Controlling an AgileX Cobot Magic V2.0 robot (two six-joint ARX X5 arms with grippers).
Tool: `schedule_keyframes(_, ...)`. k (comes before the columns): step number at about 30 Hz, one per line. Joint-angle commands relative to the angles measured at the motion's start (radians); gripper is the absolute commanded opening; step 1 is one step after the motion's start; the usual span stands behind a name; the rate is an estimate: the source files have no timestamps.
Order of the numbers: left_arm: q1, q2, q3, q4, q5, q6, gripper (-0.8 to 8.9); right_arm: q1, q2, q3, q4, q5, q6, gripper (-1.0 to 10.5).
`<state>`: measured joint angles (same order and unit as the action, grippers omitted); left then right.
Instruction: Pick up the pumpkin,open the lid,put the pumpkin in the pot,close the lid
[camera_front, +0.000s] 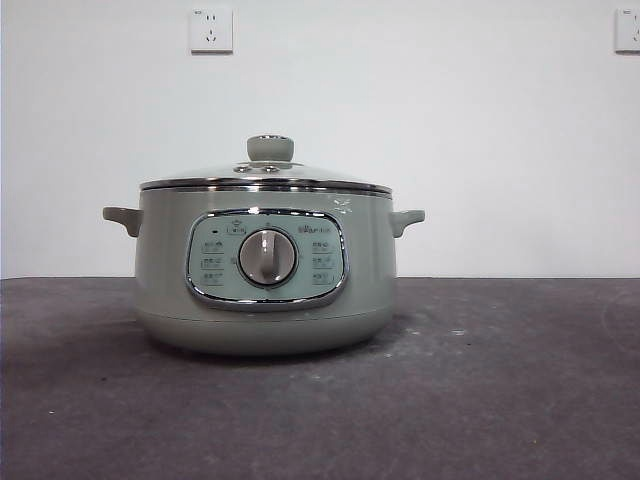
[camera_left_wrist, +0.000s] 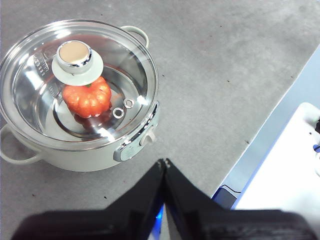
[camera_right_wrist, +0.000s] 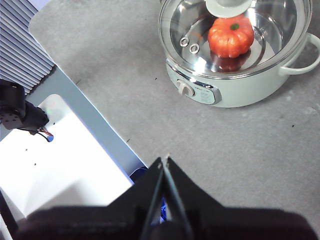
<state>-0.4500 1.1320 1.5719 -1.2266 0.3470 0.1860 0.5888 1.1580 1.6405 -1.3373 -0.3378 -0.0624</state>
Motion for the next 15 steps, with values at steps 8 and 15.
schedule_keyframes(8, -0.001, -0.001, 0.002, 0.002, -0.002, -0.003, -0.04, 0.001, 0.000, 0.000, 0.004, 0.000, 0.012, 0.0)
schedule_keyframes(15, 0.001, -0.005, 0.002, 0.023, -0.010, 0.002, -0.04, 0.001, 0.000, 0.000, 0.004, 0.000, 0.012, 0.0)
